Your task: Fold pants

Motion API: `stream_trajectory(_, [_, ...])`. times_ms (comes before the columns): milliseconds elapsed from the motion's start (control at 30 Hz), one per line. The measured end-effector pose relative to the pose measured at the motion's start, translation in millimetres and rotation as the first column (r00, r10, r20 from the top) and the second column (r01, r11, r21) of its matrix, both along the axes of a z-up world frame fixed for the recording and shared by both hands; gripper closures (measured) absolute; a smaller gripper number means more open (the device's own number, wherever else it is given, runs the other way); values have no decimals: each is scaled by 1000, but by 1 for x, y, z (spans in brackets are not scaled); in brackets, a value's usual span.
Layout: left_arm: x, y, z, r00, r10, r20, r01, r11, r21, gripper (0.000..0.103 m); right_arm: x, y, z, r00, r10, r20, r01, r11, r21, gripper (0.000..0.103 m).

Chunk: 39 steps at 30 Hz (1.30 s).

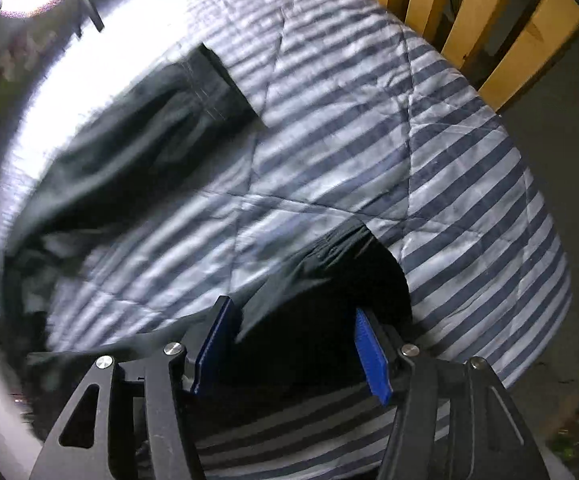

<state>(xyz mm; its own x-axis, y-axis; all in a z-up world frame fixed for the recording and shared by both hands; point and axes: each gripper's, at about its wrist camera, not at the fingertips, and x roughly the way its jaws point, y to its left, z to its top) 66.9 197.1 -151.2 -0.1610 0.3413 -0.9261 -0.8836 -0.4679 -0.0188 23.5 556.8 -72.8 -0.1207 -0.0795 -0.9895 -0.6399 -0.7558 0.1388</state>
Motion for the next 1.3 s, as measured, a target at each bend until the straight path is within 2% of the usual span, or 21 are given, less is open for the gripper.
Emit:
stream_trajectory(33, [-4, -2, 5, 1000, 10, -5, -10, 1000, 12, 102, -3, -3, 2, 1000, 10, -6, -10, 1000, -4, 102])
stream_trajectory(67, [-9, -8, 17, 999, 32, -21, -32, 999, 38, 102, -7, -8, 12, 999, 24, -44, -25, 1000, -10, 101])
stream_trajectory(133, [-14, -17, 36, 997, 68, -38, -64, 994, 84, 102, -10, -24, 55, 975, 100, -199, -92, 995, 47, 101])
stream_trajectory(167, [-17, -23, 49, 995, 90, -38, -85, 989, 123, 102, -6, -35, 87, 939, 158, -307, -136, 987, 90, 101])
stream_trajectory(233, [-14, -29, 62, 995, 94, -42, -86, 985, 152, 102, 11, -45, 128, 877, 219, -429, -170, 974, 150, 101])
stream_trajectory(300, [-4, -30, 63, 997, 71, -24, -66, 984, 166, 102, 41, -45, 150, 816, 258, -517, -181, 964, 195, 101])
stream_trajectory(333, [2, -27, 59, 999, 51, -9, -49, 986, 161, 102, 58, -42, 149, 803, 265, -534, -182, 962, 204, 101])
stream_trajectory(400, [19, -18, 42, 1000, -4, 2, 4, 992, 128, 102, 83, -33, 120, 851, 254, -460, -172, 962, 213, 101])
stream_trajectory(500, [31, -1, 10, 996, -46, 79, 38, 995, 93, 101, 114, -20, 45, 942, 201, -269, -147, 967, 209, 101])
stream_trajectory(600, [40, 11, -11, 990, -67, 121, 64, 998, 29, 97, 132, -5, -15, 983, 155, -96, -138, 976, 169, 96])
stream_trajectory(633, [41, 9, -10, 991, -68, 118, 65, 997, 30, 97, 136, -1, -23, 986, 141, -83, -129, 983, 133, 92])
stream_trajectory(733, [34, -10, 8, 992, -44, 118, 36, 997, 71, 95, 148, 12, 0, 981, 116, -153, -96, 986, 137, 73])
stream_trajectory(867, [15, -44, 27, 989, 77, 126, -92, 989, 119, 94, 147, 33, 40, 943, 102, -316, -51, 985, 165, 56])
stream_trajectory(967, [-1, -79, 38, 970, 210, 124, -227, 963, 146, 94, 122, 41, 33, 933, 124, -337, -71, 984, 164, 47])
stream_trajectory(1033, [-24, -114, 41, 938, 316, 140, -338, 924, 177, 94, 99, 37, 13, 941, 163, -297, -125, 982, 143, 47])
stream_trajectory(1067, [-33, -141, 45, 907, 400, 132, -420, 886, 197, 94, 89, 31, 5, 946, 183, -266, -146, 977, 153, 47])
stream_trajectory(1133, [-49, -182, 50, 849, 518, 103, -527, 824, 209, 94, 75, 21, -10, 949, 223, -222, -187, 967, 171, 47])
stream_trajectory(1167, [-58, -220, 53, 777, 619, 113, -627, 746, 224, 93, 69, 17, -17, 949, 234, -210, -202, 965, 165, 47])
stream_trajectory(1200, [-66, -247, 54, 718, 685, 122, -691, 682, 238, 92, 66, 12, -22, 949, 238, -208, -209, 966, 152, 47])
stream_trajectory(1267, [-74, -306, 60, 574, 809, 129, -806, 530, 263, 89, 66, 1, -27, 945, 253, -205, -222, 961, 162, 48])
stream_trajectory(1300, [-78, -342, 62, 473, 873, 120, -860, 429, 276, 87, 67, -8, -26, 941, 276, -193, -236, 950, 206, 53])
